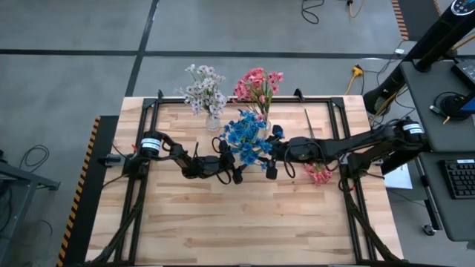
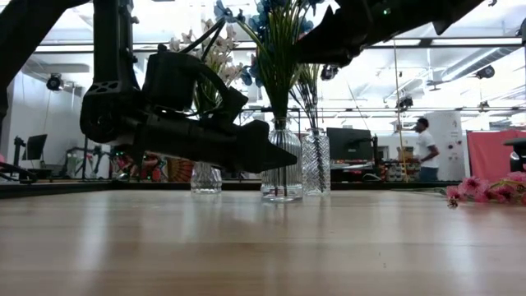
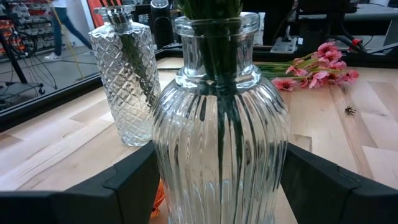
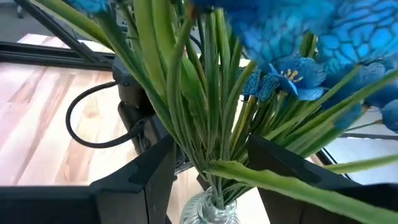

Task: Sort flowers into vase by color
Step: Put the blue flowers into the middle transparent vase

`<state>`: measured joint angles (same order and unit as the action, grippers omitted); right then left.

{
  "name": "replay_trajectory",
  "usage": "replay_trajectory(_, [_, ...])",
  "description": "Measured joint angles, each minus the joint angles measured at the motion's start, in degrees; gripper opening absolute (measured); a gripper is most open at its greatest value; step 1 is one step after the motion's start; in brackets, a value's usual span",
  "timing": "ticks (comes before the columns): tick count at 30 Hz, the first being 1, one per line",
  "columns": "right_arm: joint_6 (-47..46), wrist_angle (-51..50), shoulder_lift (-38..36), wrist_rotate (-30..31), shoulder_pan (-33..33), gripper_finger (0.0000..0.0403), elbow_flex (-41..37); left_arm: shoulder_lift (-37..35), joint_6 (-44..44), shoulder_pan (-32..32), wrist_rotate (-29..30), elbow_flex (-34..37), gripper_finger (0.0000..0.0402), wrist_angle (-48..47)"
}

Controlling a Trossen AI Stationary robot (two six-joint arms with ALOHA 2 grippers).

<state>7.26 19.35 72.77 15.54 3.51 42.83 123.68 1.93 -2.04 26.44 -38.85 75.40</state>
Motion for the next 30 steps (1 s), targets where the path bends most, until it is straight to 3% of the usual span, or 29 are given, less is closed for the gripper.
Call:
replay_trajectory(9, [1.6,4.6,3.9,0.2,0.0,0.0153,0.0,0.0,-0.3,0.0,0.0,0.0,0.0272,0.0])
replay_trajectory(18, [2.0,5.1,3.9,1.2,-0.4,0.0022,0.0,0.0,-0.3,0.0,0.0,0.0,0.0272,0.0])
replay_trajectory(30, [0.9,5.2,4.1,1.0,-1.1,0.0016,0.0,0.0,-0.3,0.0,0.0,0.0,0.0272,0.0])
